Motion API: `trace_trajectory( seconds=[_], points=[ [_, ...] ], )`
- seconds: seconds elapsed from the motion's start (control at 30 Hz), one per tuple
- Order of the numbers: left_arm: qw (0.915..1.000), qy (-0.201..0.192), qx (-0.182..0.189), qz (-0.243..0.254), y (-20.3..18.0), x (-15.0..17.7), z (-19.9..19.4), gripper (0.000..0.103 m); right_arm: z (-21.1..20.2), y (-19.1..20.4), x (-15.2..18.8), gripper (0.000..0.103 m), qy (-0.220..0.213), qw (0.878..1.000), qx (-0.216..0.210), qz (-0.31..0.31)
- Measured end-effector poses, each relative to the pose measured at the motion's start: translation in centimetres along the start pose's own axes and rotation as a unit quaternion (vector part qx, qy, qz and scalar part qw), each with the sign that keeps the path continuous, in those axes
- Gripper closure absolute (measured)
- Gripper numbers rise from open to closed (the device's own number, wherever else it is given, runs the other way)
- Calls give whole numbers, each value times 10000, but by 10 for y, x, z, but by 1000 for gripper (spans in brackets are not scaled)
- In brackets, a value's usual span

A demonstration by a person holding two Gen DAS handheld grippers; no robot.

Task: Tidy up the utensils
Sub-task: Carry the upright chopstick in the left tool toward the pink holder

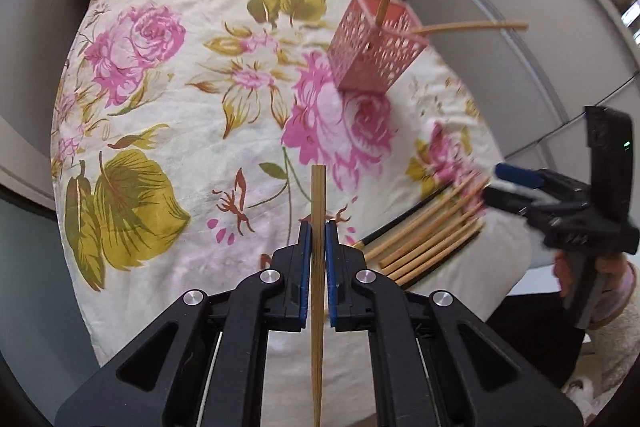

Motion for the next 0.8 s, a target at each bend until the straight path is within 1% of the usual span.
trace_trajectory(
  seconds=[0.07,0.1,0.17,0.23,0.3,0.37,0.47,0.6,0.63,0.67,0.73,0.77,0.8],
  points=[
    [9985,-435,220,-261,-1,7,-25,97,24,36,-9,26,488,9945,-46,-921],
    [9971,-618,301,-333,-15,6,-31,97,36,51,-13,26,669,9885,69,-1352],
    [9942,-922,364,-409,-15,8,-48,97,62,76,-16,27,991,9702,419,-2171],
    [9905,-1201,461,-485,-6,9,-69,97,87,94,-15,37,1356,9473,663,-2826],
    [9874,-1385,548,-528,-5,13,-83,97,107,107,-9,46,1744,9230,792,-3337],
    [9861,-1465,582,-523,-2,15,-85,97,120,114,-7,48,1988,9015,904,-3737],
    [9850,-1521,640,-513,4,16,-88,97,133,120,-3,48,2312,8810,838,-4042],
    [9836,-1578,696,-521,7,18,-93,97,145,120,-2,48,2626,8624,864,-4240],
    [9833,-1593,706,-523,9,18,-93,97,146,121,-2,48,2653,8594,838,-4290],
    [9831,-1606,704,-531,10,18,-94,97,144,122,-3,48,2671,8579,784,-4319],
    [9824,-1640,708,-539,12,19,-96,97,137,125,-11,46,2553,8654,581,-4272],
    [9820,-1662,717,-532,12,18,-97,97,133,127,-15,46,2508,8673,494,-4272],
    [9817,-1680,725,-533,11,18,-98,97,129,129,-16,46,2527,8647,391,-4323]
  ],
)
Point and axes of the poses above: each gripper's, at about its wrist camera, not at the fingertips, and z roughly the way its jaws point, y to its left, x to its underside, the point moved 4 cm from there along z, roughly the way its jaws point, and after that the axes turned 7 degrees about -x, right-handed, at the moved point
